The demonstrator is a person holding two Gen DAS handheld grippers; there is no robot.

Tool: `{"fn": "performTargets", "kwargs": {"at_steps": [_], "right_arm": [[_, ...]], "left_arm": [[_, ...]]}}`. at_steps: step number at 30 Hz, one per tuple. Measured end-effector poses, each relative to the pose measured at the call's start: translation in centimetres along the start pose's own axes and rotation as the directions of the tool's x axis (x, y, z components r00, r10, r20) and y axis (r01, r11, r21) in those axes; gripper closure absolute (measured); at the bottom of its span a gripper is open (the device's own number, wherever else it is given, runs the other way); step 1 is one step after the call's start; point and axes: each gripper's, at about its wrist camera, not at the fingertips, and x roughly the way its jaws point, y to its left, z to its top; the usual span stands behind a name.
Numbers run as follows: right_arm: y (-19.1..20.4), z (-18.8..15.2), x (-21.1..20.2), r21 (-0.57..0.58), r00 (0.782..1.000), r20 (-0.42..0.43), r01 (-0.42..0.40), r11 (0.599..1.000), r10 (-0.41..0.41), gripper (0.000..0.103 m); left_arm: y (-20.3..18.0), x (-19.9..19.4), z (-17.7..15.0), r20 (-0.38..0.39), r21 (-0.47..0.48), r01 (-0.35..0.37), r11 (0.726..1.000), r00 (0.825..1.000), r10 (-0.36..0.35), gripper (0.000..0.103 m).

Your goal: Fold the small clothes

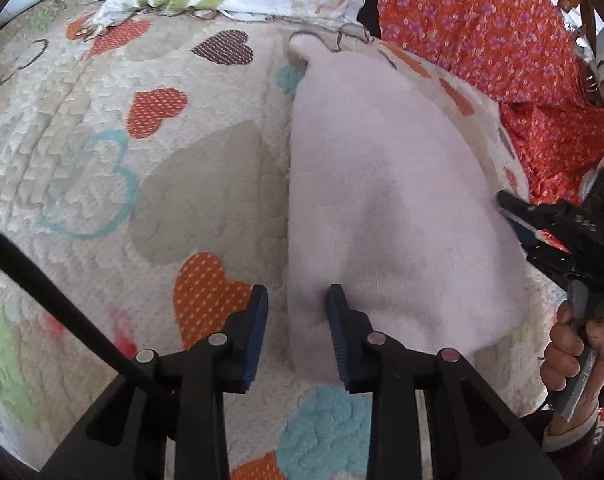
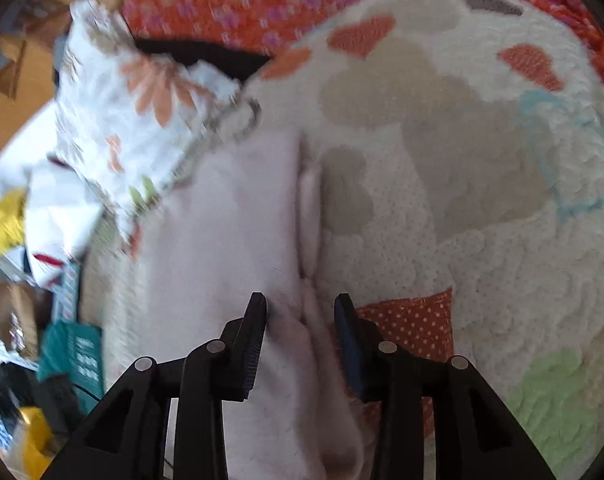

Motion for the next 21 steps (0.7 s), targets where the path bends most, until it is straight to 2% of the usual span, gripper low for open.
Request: {"fn": "performTargets", "kwargs": {"at_steps": [2, 3, 5, 6, 8, 10, 11, 13, 14, 15, 16, 17, 19, 21], "right_arm": [[1.6, -0.3, -2.5, -0.067, 0.997, 0.075, -0.008, 0.998, 0.013, 0.063], [2.7, -0.6, -3.8, -0.111, 0.994, 0.110, -0.017, 0.994, 0.029, 0.063], [4.2, -1.2, -5.5, -0.161, 0.987, 0.126, -0.076, 0.984, 0.097, 0.063], [4.8, -1.7, -5.7, -0.165, 0.982, 0.091, -0.150, 0.975, 0.167, 0.063], [4.8, -2.5, -4.9, -0.136, 0.974, 0.024, -0.220, 0.966, 0.225, 0.063], [4.0, -3.6, -2.8, -0.078, 0.973, -0.054, -0.227, 0.971, 0.224, 0.063], [3.2, -4.0, -1.5, -0.045, 0.975, -0.095, -0.207, 0.977, 0.202, 0.063], [0.6, -5.6, 1.3, 0.027, 0.975, -0.205, -0.084, 0.996, 0.088, 0.069], [-0.4, -6.3, 2.1, 0.056, 0.968, -0.238, -0.062, 0.996, 0.074, 0.077], [-0.7, -6.7, 1.5, 0.078, 0.973, -0.210, -0.080, 0.994, 0.095, 0.076], [-0.2, -6.6, 0.8, 0.070, 0.976, -0.200, -0.071, 0.995, 0.084, 0.076], [0.4, -6.4, 0.2, 0.048, 0.980, -0.183, -0.075, 0.996, 0.083, 0.073], [2.4, -6.2, -1.7, -0.027, 0.990, -0.101, -0.102, 0.994, 0.099, 0.073], [4.5, -5.8, -2.1, -0.071, 0.985, -0.066, -0.164, 0.984, 0.160, 0.073]], "left_arm": [[0.3, -2.0, -0.3, 0.066, -0.005, -0.020, 1.000, 0.998, 0.020, 0.071], [0.5, -2.9, -0.5, 0.102, -0.011, -0.035, 0.999, 0.994, 0.036, 0.065], [0.6, -5.1, -1.2, 0.193, -0.023, -0.071, 0.997, 0.978, 0.074, 0.055], [0.5, -6.4, -1.6, 0.246, -0.026, -0.099, 0.995, 0.964, 0.102, 0.050], [0.4, -8.8, -2.8, 0.344, -0.030, -0.159, 0.987, 0.925, 0.159, 0.040], [0.1, -10.9, -4.1, 0.437, -0.048, -0.219, 0.975, 0.873, 0.218, 0.023], [0.0, -11.8, -4.6, 0.475, -0.060, -0.238, 0.969, 0.847, 0.237, 0.019], [0.1, -13.6, -5.8, 0.567, -0.092, -0.282, 0.955, 0.774, 0.283, 0.003], [0.2, -14.3, -6.3, 0.606, -0.106, -0.301, 0.948, 0.736, 0.302, 0.000], [0.3, -15.0, -6.8, 0.643, -0.123, -0.319, 0.940, 0.696, 0.320, 0.000], [0.5, -15.5, -6.6, 0.657, -0.139, -0.323, 0.936, 0.677, 0.331, 0.000], [0.7, -15.7, -6.4, 0.662, -0.140, -0.308, 0.941, 0.677, 0.320, 0.000], [1.2, -15.9, -5.8, 0.651, -0.124, -0.252, 0.960, 0.710, 0.270, 0.000], [1.7, -15.7, -5.1, 0.630, -0.140, -0.218, 0.966, 0.733, 0.257, 0.000]]}}
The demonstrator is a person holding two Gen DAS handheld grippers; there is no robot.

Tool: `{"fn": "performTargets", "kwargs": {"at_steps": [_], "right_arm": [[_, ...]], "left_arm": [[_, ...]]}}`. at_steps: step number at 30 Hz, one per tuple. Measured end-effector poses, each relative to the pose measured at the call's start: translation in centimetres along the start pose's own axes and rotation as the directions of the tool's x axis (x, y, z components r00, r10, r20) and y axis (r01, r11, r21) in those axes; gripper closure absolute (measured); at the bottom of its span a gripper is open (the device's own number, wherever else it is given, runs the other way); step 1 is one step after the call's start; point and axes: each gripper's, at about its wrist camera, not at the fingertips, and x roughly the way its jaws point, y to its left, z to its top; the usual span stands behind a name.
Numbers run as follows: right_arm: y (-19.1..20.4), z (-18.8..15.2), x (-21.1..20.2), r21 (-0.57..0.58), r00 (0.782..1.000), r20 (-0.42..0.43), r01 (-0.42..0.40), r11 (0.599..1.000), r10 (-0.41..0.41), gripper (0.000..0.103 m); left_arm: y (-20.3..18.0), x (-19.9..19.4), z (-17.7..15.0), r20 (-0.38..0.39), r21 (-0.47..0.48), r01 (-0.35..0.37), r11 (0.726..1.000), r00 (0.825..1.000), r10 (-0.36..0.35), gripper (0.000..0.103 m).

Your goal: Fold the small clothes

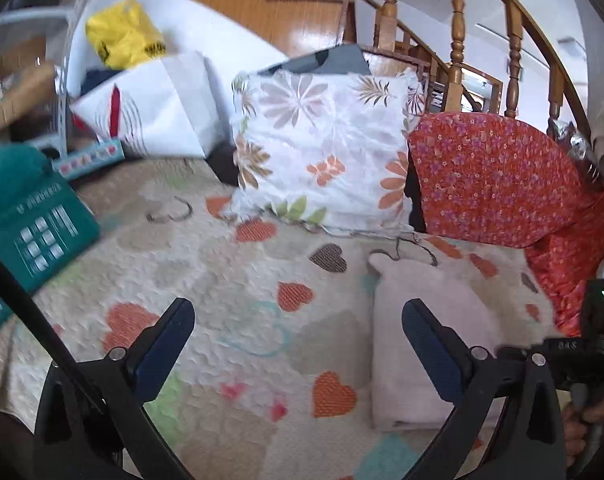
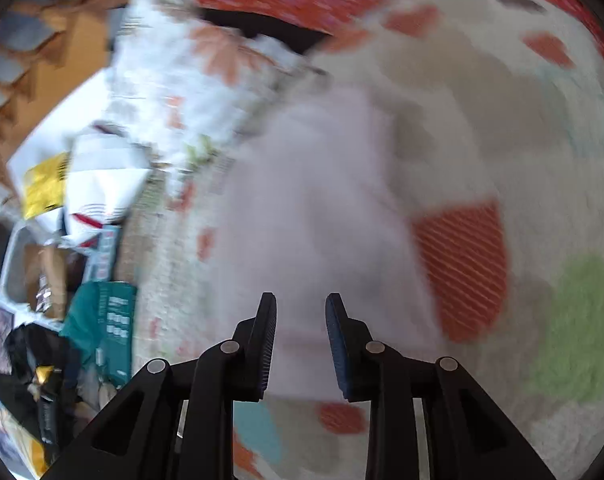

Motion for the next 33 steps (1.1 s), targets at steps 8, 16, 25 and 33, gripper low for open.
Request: {"fn": "performTargets", "kwargs": {"at_steps": [8, 16, 25, 33], "right_arm": [[1.8, -0.2, 9.5, 0.053, 0.970, -0.139, -0.196, 0.979, 0.201, 0.074], [1.4, -3.8, 11.3, 0.028, 0.918, -0.335, -0.216, 0.976, 0.213, 0.074], [2.6, -5.4, 8.7, -0.086, 0.922, -0.369, -0.162, 0.983, 0.119, 0.069], [1.6, -4.6, 0.2, -0.212, 0.990, -0.079, 0.097, 0.972, -0.116, 0.049]], "left_arm": [[-0.5, 2.7, -0.7, -0.060, 0.050, -0.074, 0.996, 0.995, 0.077, 0.000], [-0.7, 1.6, -0.6, 0.026, 0.078, -0.139, 0.987, 0.990, 0.137, 0.000], [-1.3, 0.2, -0.4, 0.096, 0.112, -0.150, 0.982, 0.986, 0.139, 0.000], [-2.7, 2.6, -2.0, -0.049, 0.149, -0.086, 0.985, 0.994, 0.094, 0.000]]}}
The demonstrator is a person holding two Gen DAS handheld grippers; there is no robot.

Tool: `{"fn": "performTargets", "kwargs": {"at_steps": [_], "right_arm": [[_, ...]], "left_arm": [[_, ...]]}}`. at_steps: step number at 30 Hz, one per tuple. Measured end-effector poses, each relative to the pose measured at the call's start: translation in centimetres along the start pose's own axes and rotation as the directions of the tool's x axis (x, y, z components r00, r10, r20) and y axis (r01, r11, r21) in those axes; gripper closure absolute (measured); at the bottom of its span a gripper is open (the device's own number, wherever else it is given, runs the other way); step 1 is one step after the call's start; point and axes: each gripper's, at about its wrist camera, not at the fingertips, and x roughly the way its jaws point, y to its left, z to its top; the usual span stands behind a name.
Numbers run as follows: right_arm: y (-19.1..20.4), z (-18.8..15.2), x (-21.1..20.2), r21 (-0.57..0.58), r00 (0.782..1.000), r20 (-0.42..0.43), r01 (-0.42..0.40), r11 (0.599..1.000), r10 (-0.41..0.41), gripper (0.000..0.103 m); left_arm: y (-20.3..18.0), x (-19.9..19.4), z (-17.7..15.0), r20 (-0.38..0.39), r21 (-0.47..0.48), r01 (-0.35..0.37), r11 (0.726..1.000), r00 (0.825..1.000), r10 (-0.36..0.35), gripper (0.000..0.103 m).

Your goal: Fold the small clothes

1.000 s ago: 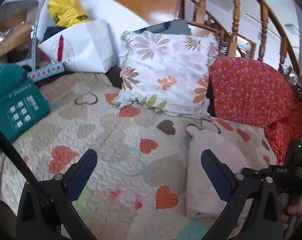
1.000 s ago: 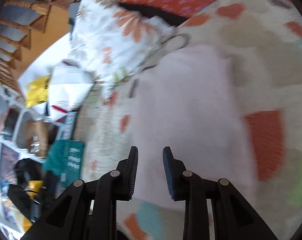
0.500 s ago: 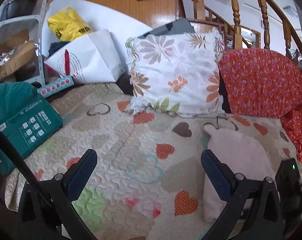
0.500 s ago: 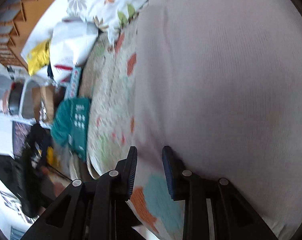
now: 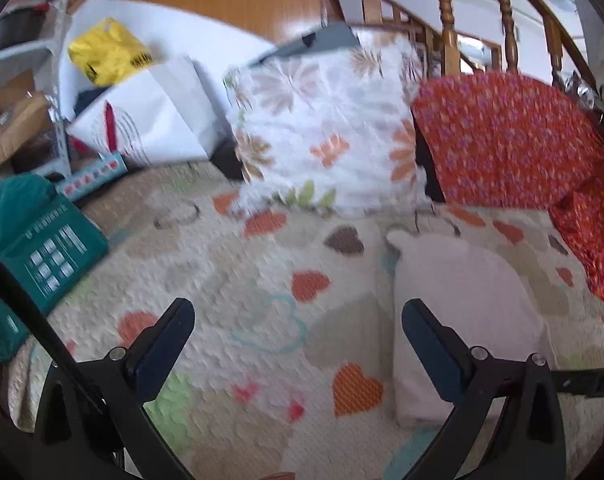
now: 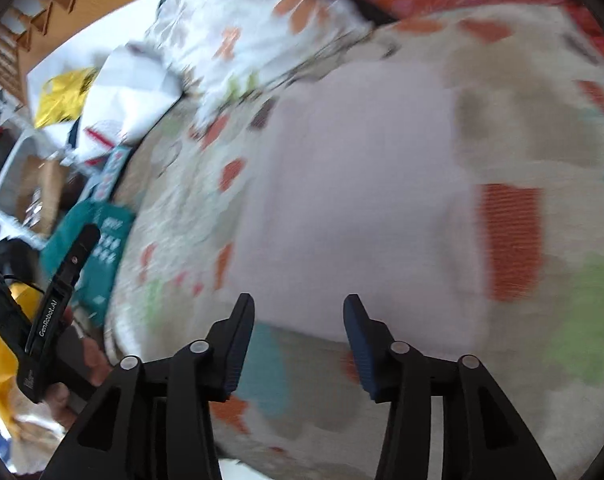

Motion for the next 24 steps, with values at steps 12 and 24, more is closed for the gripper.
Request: {"fn": "performTargets", "kwargs": {"at_steps": [12, 24], "right_arm": [[-5.2, -0.3, -2.5, 0.086, 0.972, 0.079, 0.214, 0.973, -0.220, 0.048], [-3.3, -0.4, -1.5, -0.003, 0.941, 0.114, 0.321, 0.947, -0.319, 0.045]], "left_arm": [[-4.0, 4.8, -4.2, -0.273, 0.041, 0.077, 0.996, 0.960, -0.062, 0.000], [-3.9, 6.1, -5.8, -0.342, 0.076, 0.065, 0.995, 0.939, -0.035, 0.000]]}}
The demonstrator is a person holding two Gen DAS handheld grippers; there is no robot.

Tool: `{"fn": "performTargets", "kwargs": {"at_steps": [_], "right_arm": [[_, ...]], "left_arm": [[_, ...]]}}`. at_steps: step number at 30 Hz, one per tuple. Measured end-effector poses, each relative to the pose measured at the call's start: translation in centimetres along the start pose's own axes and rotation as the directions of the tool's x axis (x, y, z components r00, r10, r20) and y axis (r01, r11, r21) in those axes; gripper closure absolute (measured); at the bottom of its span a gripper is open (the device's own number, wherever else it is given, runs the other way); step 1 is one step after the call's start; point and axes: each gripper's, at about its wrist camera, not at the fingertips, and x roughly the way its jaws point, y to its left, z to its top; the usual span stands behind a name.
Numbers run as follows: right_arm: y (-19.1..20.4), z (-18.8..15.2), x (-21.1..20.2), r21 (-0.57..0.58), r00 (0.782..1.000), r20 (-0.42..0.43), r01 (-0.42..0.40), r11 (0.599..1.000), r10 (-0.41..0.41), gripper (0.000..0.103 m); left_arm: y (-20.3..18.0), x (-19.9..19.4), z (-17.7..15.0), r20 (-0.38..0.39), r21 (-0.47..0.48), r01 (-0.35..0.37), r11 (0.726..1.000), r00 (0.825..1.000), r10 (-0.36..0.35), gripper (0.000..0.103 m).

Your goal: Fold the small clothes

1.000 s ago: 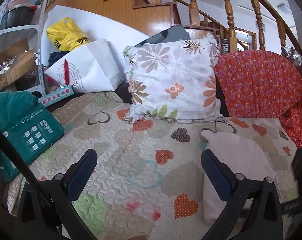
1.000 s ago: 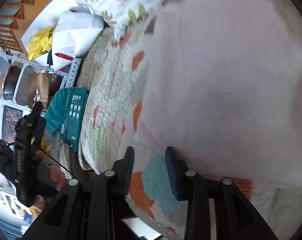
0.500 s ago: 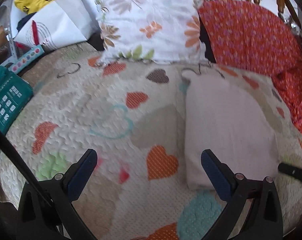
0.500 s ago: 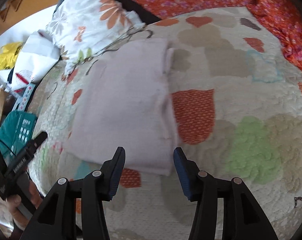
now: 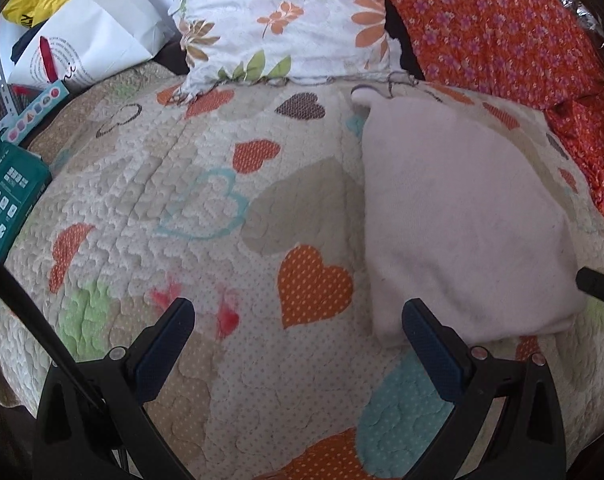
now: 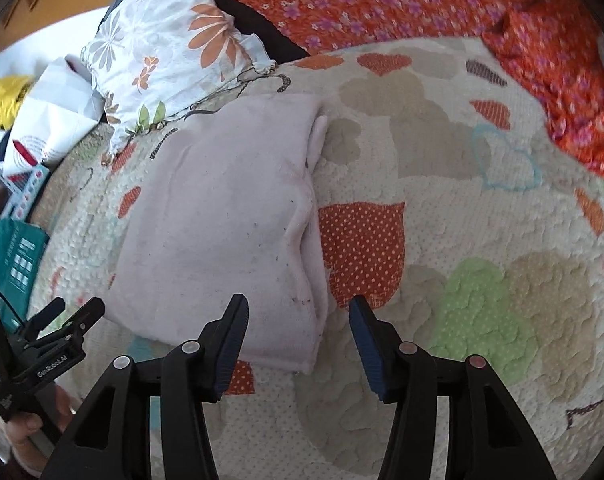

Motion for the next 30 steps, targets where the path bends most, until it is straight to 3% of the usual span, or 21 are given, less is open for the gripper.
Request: {"fn": "performTargets", "kwargs": {"at_steps": [13, 30], "right_arm": [[1.9, -0.7, 1.6, -0.098, 0.998, -0.015, 0.055, 0.994, -0.057, 0.044], [1.6, -0.8, 2.2, -0.091, 0.998, -0.028, 0.059, 0.994, -0.061, 0.041]], "left_arm": [[0.5, 1.0, -0.7, -0.053, -0.019, 0.011, 1.000, 0.999, -0.012, 0.000], [0.0, 0.8, -0.7, -0.046, -0.002, 0.007, 1.000, 0.999, -0.007, 0.000]]}}
